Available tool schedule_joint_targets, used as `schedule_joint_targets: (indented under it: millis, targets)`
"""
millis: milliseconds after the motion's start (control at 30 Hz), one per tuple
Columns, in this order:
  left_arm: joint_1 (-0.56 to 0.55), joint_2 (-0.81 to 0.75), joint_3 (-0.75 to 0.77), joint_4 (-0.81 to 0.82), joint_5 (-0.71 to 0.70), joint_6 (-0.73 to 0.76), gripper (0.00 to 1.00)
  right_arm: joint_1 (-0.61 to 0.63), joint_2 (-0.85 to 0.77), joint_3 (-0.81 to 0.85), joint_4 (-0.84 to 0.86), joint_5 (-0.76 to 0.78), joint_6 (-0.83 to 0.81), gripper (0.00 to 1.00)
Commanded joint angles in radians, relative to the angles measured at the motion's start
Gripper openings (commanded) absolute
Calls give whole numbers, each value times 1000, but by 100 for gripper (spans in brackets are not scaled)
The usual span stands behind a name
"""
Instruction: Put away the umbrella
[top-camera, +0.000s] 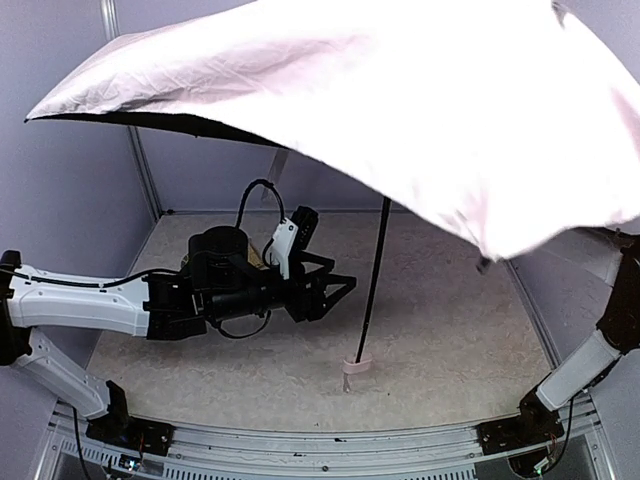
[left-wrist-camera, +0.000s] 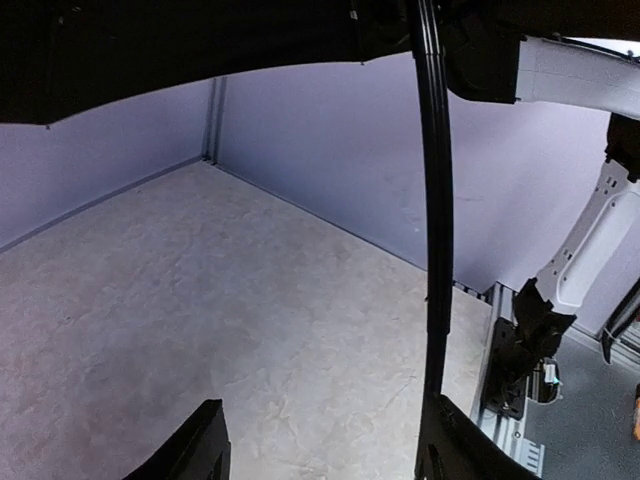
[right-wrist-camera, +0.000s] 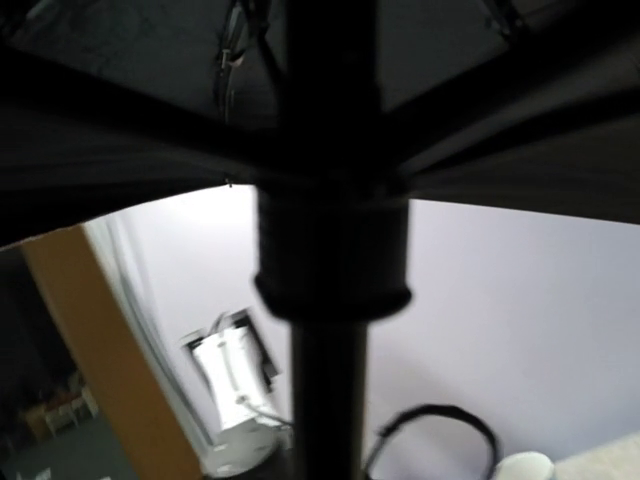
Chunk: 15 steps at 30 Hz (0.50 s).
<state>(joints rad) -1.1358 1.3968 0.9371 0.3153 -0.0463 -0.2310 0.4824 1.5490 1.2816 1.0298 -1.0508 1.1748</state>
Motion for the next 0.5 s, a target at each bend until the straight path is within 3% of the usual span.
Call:
schedule_joint_targets:
  millis: [0, 200, 300, 367, 467]
  targets:
    - [-60, -6, 14, 131, 103, 46, 66, 34, -108, -35, 4, -28, -96, 0]
    - [-103, 67, 53, 244, 203, 47, 68, 73, -130, -48, 13, -53, -107, 0]
    - [-103, 129, 102, 239, 185, 39, 67, 91, -134, -51, 26, -66, -100, 0]
    - [-102, 174, 151, 211, 171, 41, 61, 101, -141, -54, 18, -69, -104, 0]
    - [-103, 231, 202, 184, 164, 35, 42, 108, -155, -63, 15, -73, -113, 0]
